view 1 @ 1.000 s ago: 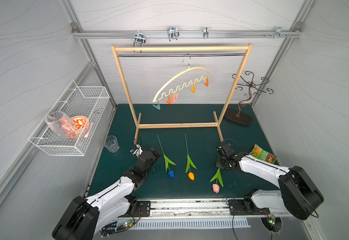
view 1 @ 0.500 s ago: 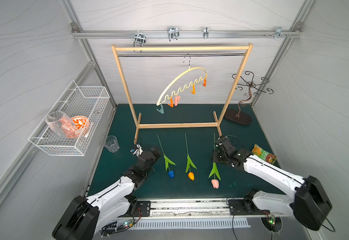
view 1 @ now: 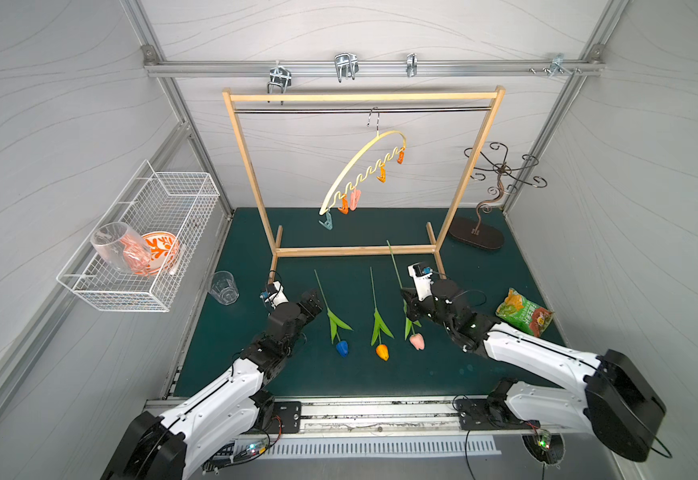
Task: Dry the flowers on a clothes hanger
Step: Pick up the flower at the center of the board.
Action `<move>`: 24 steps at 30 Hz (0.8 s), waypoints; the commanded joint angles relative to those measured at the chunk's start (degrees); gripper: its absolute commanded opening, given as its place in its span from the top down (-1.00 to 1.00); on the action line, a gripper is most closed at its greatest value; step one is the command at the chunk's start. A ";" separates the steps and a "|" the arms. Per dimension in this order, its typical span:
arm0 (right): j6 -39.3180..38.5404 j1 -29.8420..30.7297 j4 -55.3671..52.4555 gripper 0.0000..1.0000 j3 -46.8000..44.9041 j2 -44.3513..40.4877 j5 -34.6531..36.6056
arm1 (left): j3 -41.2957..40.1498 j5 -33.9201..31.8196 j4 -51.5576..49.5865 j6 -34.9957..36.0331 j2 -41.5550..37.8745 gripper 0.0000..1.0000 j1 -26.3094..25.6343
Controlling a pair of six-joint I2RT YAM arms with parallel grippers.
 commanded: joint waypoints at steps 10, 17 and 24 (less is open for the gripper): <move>-1.37 -0.07 5.14 1.00 -1.03 -2.52 2.52 | 16.21 25.82 7.28 25.21 1.48 -0.83 0.33; -1.37 -0.07 3.00 1.00 -0.01 -3.28 1.50 | 23.41 35.29 7.97 26.21 7.98 -0.73 2.21; -1.18 -0.04 2.55 1.00 0.25 -3.36 1.19 | 21.06 42.06 20.54 22.01 8.46 -0.76 7.59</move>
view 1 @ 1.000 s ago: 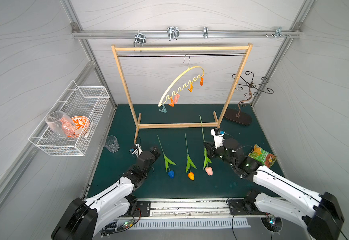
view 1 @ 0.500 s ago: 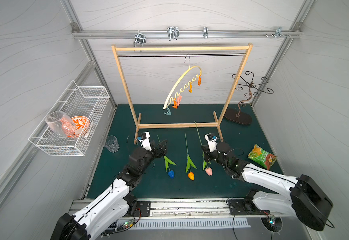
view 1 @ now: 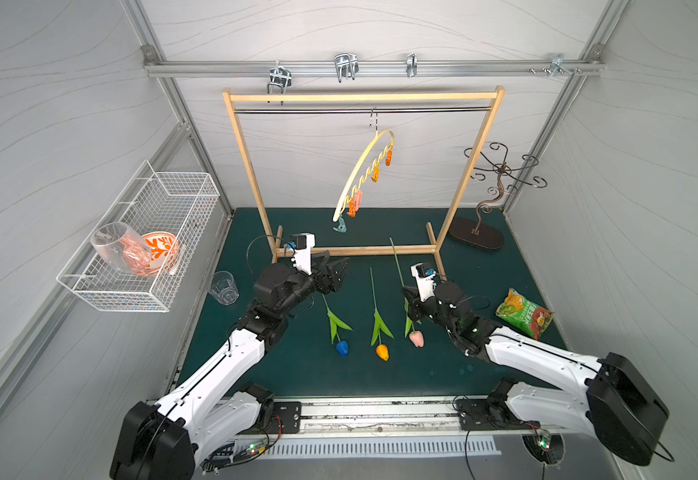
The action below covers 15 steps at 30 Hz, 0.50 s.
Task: Dry the flowers on a clothes hanger
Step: Pick up the flower at the center of the board, then open the clamp at the hanger.
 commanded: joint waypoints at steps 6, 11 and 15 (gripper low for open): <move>-0.21 -0.04 -0.94 1.00 1.85 -0.02 -0.97 | 4.47 17.40 16.47 -10.41 4.82 -0.76 9.21; -0.04 -0.08 -1.47 1.00 2.39 0.56 -1.57 | 8.47 22.57 29.46 -22.65 12.84 -0.75 12.46; -0.02 -0.04 -1.86 1.00 2.82 1.18 -1.81 | 14.28 24.76 27.19 -21.24 16.62 -0.72 9.16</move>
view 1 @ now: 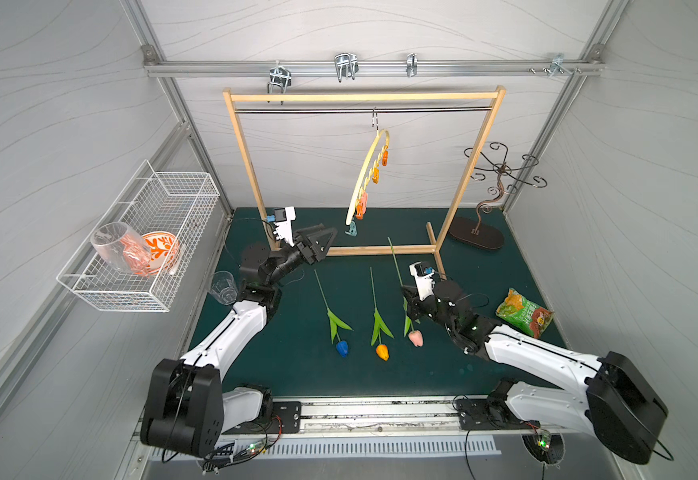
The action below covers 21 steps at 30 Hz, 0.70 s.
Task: Dry the flowers on a clothes hanger
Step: Open the clamp at the hanger.
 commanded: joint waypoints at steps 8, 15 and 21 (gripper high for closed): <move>0.05 -0.06 -1.58 1.00 2.07 1.54 -1.24 | 9.82 -0.84 -4.64 8.65 1.04 -0.72 -10.29; 0.41 -0.06 -2.81 1.00 3.12 2.61 -1.68 | 14.08 -3.51 -11.03 15.82 3.43 -0.71 -16.34; 0.33 -0.07 -3.25 1.00 3.46 3.15 -1.51 | 17.41 -6.04 -15.71 21.37 5.67 -0.67 -19.02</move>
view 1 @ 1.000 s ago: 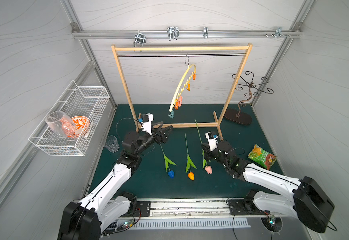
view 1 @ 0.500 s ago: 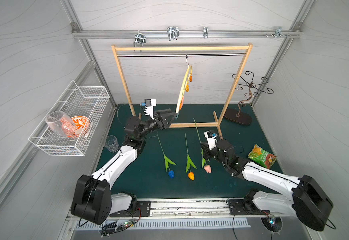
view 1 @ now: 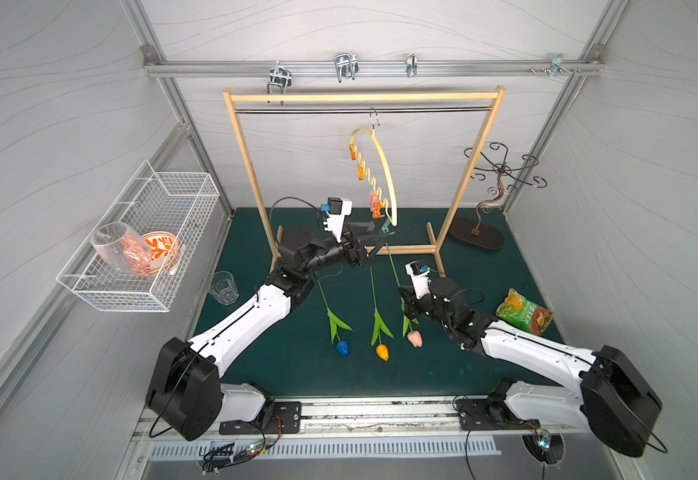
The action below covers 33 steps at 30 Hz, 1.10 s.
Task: Dry the flowers on a clothes hanger
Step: Open the clamp at the hanger.
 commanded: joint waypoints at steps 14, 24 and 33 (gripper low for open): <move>0.33 -0.04 -2.26 1.00 2.54 2.06 -0.72 | 15.91 -0.12 -4.63 4.68 11.28 -0.65 -2.63; 0.45 -0.11 -2.54 1.00 2.82 2.15 -0.77 | 21.24 -10.64 -12.20 13.76 14.52 -0.73 -10.61; 1.01 -0.07 -3.11 1.00 3.21 2.60 -0.57 | 33.65 -22.28 -23.35 13.02 21.70 -0.72 -12.09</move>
